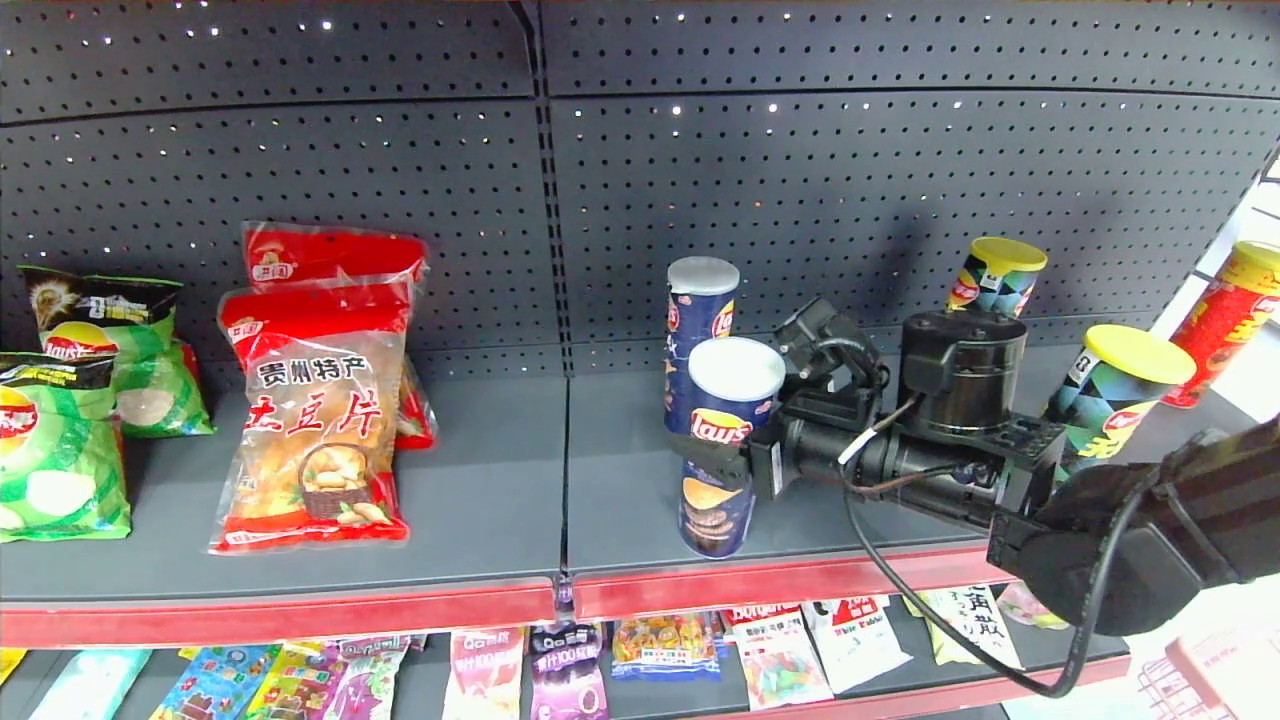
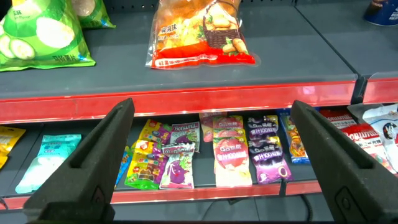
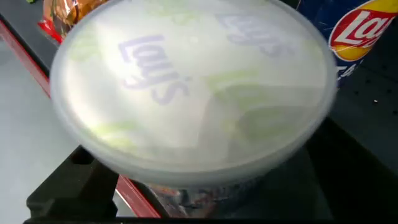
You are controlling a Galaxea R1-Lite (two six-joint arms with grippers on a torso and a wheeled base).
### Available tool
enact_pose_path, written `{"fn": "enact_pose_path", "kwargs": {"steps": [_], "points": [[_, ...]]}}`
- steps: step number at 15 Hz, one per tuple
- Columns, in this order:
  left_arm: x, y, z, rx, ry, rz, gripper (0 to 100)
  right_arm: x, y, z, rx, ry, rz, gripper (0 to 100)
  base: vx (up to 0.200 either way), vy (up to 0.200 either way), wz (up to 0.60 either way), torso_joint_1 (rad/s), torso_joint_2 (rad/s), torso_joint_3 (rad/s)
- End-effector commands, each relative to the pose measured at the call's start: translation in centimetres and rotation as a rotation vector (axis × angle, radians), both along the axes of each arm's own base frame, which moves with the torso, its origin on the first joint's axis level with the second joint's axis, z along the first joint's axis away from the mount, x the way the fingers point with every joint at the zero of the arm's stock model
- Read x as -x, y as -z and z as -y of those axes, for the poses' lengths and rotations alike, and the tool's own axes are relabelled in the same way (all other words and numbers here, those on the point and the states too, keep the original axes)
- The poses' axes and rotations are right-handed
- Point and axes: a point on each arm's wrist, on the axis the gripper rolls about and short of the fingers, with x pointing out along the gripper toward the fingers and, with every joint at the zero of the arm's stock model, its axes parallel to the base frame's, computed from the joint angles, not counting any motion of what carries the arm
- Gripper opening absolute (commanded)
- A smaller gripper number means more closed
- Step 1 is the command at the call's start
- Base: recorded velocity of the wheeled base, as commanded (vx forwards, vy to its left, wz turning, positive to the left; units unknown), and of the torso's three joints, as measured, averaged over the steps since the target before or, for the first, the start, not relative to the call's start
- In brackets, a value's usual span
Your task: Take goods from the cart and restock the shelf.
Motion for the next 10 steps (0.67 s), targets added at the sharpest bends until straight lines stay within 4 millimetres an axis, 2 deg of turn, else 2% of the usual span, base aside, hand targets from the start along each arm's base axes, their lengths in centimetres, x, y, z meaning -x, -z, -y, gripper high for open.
{"fn": "enact_pose_path", "kwargs": {"steps": [1,2,8,10], "points": [[-0.01,0.0,0.0,0.0,0.0,-0.001,100,-0.2,0.48,-0.22,0.004,-0.003,-0.006,100,0.0,0.0,0.0,0.0,0.0,0.0],[-0.01,0.0,0.0,0.0,0.0,-0.001,100,-0.31,0.64,-0.29,-0.003,-0.002,0.001,0,0.0,0.0,0.0,0.0,0.0,0.0],[-0.01,0.0,0.0,0.0,0.0,-0.001,100,-0.33,0.8,-0.07,-0.005,-0.003,-0.008,0,0.0,0.0,0.0,0.0,0.0,0.0],[-0.01,0.0,0.0,0.0,0.0,-0.001,100,-0.51,0.0,0.34,-0.024,-0.025,0.012,0,0.0,0.0,0.0,0.0,0.0,0.0]]}}
